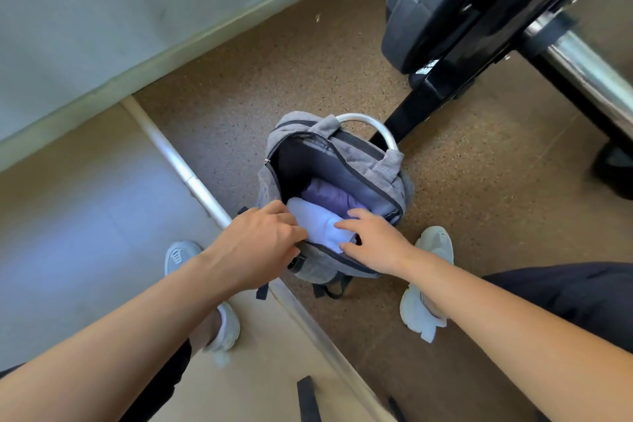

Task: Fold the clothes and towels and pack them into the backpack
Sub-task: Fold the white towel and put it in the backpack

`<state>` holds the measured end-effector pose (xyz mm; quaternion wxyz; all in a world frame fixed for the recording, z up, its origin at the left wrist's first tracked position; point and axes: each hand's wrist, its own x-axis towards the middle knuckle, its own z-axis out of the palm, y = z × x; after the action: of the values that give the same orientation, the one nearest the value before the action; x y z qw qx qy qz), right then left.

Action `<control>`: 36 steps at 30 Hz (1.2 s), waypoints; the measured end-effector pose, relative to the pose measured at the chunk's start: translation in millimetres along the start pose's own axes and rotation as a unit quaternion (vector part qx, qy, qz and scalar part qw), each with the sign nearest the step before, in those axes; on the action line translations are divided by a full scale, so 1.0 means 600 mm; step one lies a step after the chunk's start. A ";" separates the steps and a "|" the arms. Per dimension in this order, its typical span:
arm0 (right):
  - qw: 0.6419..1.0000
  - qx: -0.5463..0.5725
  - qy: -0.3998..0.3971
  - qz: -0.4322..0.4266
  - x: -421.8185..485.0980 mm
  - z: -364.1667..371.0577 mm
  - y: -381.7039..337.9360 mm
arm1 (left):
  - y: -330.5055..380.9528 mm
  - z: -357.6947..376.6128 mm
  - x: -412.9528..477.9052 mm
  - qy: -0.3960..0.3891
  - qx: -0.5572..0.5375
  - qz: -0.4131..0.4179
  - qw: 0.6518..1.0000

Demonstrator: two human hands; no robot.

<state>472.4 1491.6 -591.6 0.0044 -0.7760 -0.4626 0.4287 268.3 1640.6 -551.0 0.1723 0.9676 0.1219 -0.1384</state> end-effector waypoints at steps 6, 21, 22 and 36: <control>0.973 -0.212 -0.080 -0.049 0.055 -0.005 -0.051 | 0.003 -0.008 0.002 -0.046 0.008 0.013 0.999; 0.994 -0.105 -0.010 0.005 0.103 0.024 -0.033 | 0.007 -0.019 0.000 -0.060 0.028 0.006 0.998; 0.994 -0.094 0.018 0.046 0.098 0.024 -0.024 | 0.009 -0.018 -0.001 -0.062 0.034 0.005 0.997; 0.980 -0.013 -0.011 0.199 0.108 0.074 -0.009 | 0.022 -0.004 0.006 0.024 0.038 0.061 0.997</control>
<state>452.3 1524.1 -660.2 -0.0962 -0.8477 -0.3049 0.4233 276.1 1630.4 -546.3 0.1409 0.9821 0.0611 -0.1092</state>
